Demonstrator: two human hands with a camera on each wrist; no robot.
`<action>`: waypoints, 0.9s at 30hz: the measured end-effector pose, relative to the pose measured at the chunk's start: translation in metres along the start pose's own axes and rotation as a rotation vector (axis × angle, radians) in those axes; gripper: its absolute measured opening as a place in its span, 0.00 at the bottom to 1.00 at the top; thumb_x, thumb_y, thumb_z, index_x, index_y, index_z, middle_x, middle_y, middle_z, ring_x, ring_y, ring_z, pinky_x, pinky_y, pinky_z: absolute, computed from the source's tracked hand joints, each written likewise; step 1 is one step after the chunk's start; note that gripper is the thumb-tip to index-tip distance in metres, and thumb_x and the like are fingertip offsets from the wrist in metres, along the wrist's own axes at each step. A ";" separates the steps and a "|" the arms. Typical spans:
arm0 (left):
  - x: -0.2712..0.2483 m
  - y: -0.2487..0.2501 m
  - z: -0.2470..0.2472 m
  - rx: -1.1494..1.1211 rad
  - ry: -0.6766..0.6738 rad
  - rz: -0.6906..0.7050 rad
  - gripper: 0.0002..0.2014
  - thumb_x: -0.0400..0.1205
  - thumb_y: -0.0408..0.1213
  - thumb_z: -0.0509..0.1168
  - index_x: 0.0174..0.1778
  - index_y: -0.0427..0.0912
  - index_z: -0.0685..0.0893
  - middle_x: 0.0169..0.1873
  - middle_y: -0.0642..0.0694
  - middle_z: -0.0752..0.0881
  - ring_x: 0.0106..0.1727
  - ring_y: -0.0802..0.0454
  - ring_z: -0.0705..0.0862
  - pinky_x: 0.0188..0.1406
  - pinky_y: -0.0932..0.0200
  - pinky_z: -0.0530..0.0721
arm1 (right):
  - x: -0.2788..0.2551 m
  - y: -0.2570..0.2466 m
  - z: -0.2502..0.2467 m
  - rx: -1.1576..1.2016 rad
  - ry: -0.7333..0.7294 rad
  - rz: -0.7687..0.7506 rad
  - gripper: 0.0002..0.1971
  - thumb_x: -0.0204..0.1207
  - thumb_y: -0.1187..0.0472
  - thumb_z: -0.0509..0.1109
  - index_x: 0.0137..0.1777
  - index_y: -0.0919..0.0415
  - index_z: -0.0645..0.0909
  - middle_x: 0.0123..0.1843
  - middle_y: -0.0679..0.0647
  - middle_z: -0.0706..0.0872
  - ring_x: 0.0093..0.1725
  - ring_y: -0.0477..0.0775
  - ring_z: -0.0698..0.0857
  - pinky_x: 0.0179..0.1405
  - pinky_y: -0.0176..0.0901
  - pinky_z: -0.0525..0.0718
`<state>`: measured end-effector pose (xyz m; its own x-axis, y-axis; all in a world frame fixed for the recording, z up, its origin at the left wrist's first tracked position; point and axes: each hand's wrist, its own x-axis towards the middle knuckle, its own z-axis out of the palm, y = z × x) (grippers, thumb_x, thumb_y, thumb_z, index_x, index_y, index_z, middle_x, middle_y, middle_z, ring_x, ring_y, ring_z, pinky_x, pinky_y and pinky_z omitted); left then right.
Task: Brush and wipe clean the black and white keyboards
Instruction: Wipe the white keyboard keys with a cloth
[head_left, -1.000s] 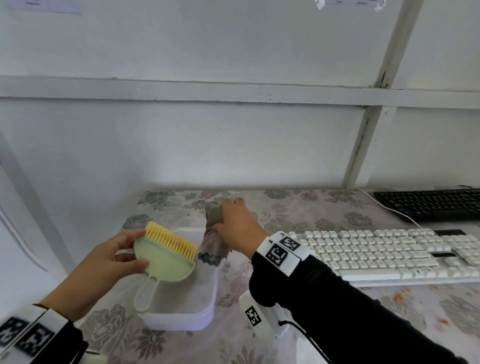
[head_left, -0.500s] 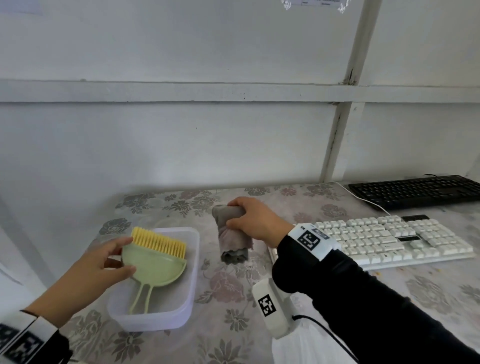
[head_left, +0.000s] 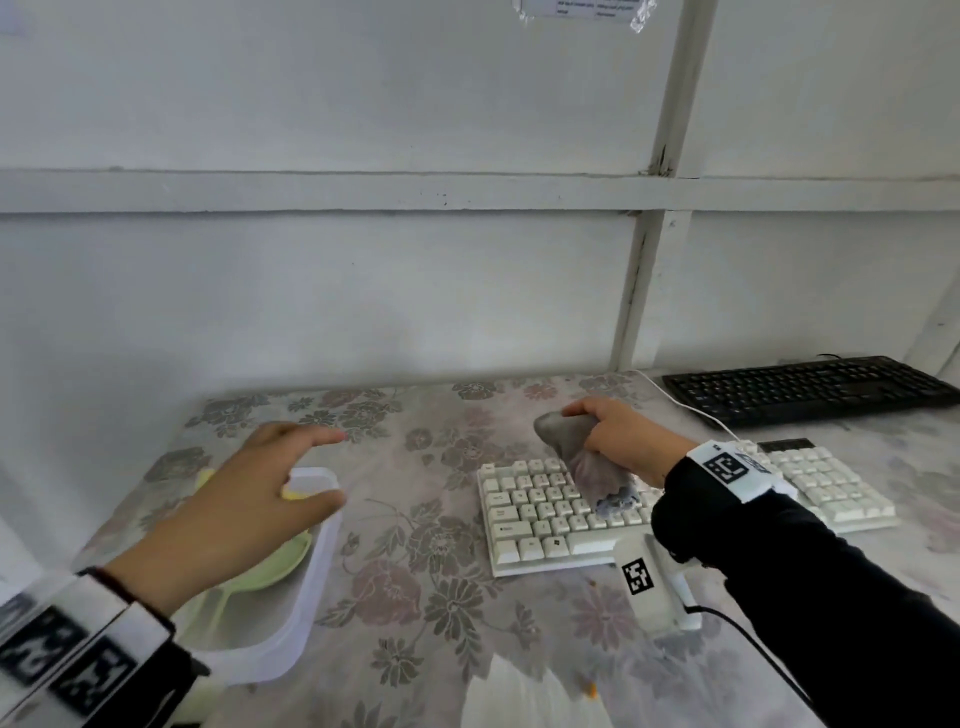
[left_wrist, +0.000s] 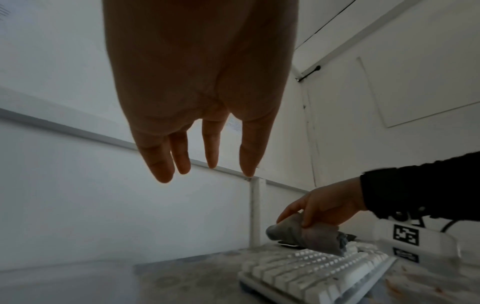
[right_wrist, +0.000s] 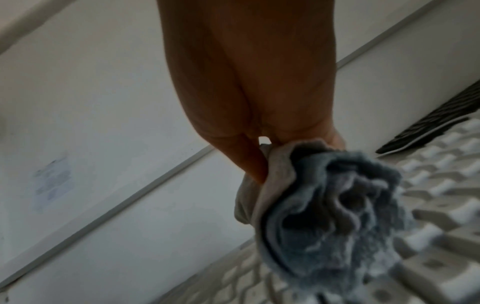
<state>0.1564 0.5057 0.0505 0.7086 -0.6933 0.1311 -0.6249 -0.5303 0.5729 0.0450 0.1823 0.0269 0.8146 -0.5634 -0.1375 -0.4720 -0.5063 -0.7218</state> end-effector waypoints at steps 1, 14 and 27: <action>0.005 0.012 0.008 0.005 -0.029 0.012 0.23 0.77 0.48 0.68 0.65 0.68 0.68 0.62 0.60 0.68 0.59 0.58 0.74 0.55 0.62 0.73 | 0.002 0.006 -0.003 -0.003 -0.008 0.011 0.26 0.74 0.77 0.51 0.66 0.58 0.77 0.66 0.62 0.80 0.64 0.62 0.78 0.64 0.51 0.79; 0.057 0.082 0.126 0.113 -0.425 -0.128 0.42 0.73 0.50 0.71 0.80 0.52 0.55 0.76 0.52 0.63 0.75 0.53 0.66 0.74 0.57 0.67 | 0.013 0.043 -0.019 -0.604 -0.200 -0.202 0.24 0.75 0.50 0.71 0.65 0.65 0.76 0.69 0.58 0.66 0.58 0.58 0.77 0.61 0.48 0.77; 0.063 0.078 0.155 0.125 -0.361 -0.245 0.58 0.64 0.51 0.78 0.81 0.48 0.44 0.79 0.52 0.56 0.77 0.54 0.61 0.75 0.61 0.60 | 0.021 0.040 -0.025 -0.675 -0.282 -0.344 0.13 0.80 0.65 0.59 0.63 0.63 0.76 0.62 0.62 0.71 0.61 0.67 0.78 0.60 0.55 0.79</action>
<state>0.1014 0.3447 -0.0218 0.6949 -0.6541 -0.2989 -0.5038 -0.7394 0.4467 0.0351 0.1335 0.0124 0.9632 -0.1636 -0.2134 -0.2073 -0.9573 -0.2016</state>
